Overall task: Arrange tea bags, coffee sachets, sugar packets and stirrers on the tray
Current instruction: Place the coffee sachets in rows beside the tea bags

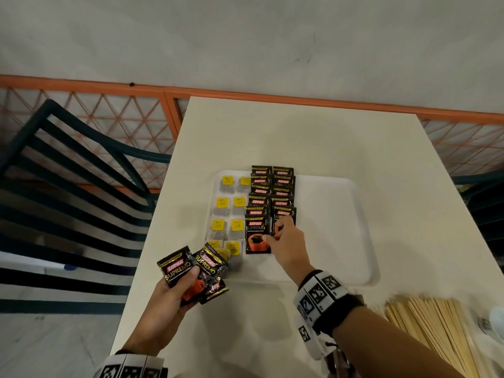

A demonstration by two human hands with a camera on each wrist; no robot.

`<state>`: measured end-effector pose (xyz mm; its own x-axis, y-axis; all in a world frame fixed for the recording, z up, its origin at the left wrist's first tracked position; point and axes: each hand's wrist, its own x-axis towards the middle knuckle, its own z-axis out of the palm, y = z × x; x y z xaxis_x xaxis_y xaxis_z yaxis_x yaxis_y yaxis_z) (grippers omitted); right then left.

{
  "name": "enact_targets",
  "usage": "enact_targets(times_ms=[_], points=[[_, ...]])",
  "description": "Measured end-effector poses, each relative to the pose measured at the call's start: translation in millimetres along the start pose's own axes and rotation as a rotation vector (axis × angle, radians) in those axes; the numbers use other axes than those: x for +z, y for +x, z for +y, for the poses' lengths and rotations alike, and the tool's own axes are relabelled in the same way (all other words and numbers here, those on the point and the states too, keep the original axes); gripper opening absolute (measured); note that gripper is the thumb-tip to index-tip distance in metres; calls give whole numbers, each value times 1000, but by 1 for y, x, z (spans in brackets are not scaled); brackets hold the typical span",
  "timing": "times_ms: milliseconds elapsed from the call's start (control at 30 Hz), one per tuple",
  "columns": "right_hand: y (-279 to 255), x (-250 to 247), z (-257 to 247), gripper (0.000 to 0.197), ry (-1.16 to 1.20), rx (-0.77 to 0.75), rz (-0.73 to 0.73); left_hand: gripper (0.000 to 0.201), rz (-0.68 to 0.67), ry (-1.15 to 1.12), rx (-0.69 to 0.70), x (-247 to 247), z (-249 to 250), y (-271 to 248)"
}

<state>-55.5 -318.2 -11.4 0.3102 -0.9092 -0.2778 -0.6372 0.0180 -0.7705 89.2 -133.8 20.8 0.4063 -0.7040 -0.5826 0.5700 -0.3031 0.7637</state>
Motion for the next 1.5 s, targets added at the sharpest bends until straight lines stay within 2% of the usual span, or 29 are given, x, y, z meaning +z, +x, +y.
enact_targets(times_ms=[67, 100, 133, 200, 267, 367, 567, 700, 800, 967, 1033, 1100, 1200, 1267, 1367, 1433, 1500], points=[[-4, -1, -3, 28, -24, -35, 15, 30, 0, -36, -2, 7, 3, 0], [-8, -1, -6, 24, -27, -70, 6, 22, 3, -37, -3, 11, 4, 1], [-14, -1, -9, 20, -23, -111, -31, 19, 12, -37, -1, 14, 5, 2], [-28, 0, -16, 18, 37, -172, -197, 17, 34, -29, 16, 21, 8, 5], [-42, 2, -21, 22, 175, -160, -387, 17, 32, -35, 22, 28, 10, 9], [-54, 2, -22, 19, 313, -120, -497, 19, -8, -38, 14, 36, 11, 11], [-60, -13, -14, 19, 491, -44, -529, 16, -10, 36, 58, 41, 5, 9], [-57, -22, -5, 19, 612, 83, -411, 12, 106, 66, 129, 33, 5, 11], [-53, -28, 1, 18, 712, 183, -312, 12, 138, 93, 149, 28, 6, 14], [-39, -36, 20, 10, 453, 254, -51, 13, 121, 64, 132, 31, 3, 16], [-33, -41, 25, 12, 445, 284, -27, 14, 114, 61, 119, 33, 1, 16], [-29, -47, 28, 15, 279, 202, -28, 15, 111, 63, 105, 33, -2, 16], [-27, -61, 21, 27, 26, -21, -114, 16, 101, 85, 102, 32, -2, 19], [-29, -68, 13, 29, 66, -103, -232, 17, 61, 118, 111, 35, -2, 18], [-32, -70, 1, 39, 179, -105, -378, 19, -96, 241, 115, 44, 0, 14], [-32, -64, -5, 38, 197, -126, -435, 22, -205, 350, 83, 52, -2, 13], [-35, -55, -11, 35, 226, -142, -449, 23, -238, 390, 40, 57, -4, 13]])
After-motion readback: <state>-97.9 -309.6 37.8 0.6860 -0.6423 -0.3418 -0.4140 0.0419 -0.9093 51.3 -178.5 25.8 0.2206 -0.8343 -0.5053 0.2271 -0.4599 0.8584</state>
